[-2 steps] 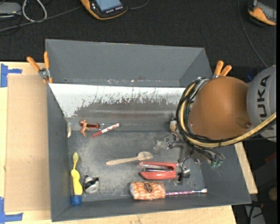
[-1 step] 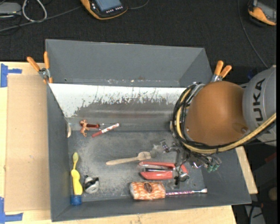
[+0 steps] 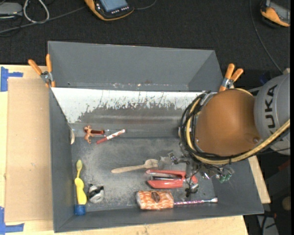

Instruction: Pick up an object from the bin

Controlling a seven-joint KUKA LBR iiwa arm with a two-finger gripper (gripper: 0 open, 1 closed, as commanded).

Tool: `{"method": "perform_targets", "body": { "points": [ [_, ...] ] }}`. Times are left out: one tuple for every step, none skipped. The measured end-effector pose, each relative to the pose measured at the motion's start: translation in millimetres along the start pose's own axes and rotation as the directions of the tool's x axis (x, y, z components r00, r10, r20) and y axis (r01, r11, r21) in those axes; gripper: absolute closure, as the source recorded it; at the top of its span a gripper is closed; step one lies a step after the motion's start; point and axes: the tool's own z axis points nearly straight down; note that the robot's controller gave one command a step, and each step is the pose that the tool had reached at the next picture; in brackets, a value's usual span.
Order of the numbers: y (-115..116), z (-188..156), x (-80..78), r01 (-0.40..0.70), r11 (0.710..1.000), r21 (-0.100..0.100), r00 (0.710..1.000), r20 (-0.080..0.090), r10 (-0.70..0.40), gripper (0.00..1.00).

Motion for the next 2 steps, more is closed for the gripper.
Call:
{"method": "perform_targets", "body": {
  "points": [
    [-1,12,-1.8,-0.294,0.956,0.0,0.956,-0.001,0.294,0.0],
    [-12,36,-9.0,-0.194,0.981,0.0,0.981,-0.001,0.194,0.0]
  ]
}}
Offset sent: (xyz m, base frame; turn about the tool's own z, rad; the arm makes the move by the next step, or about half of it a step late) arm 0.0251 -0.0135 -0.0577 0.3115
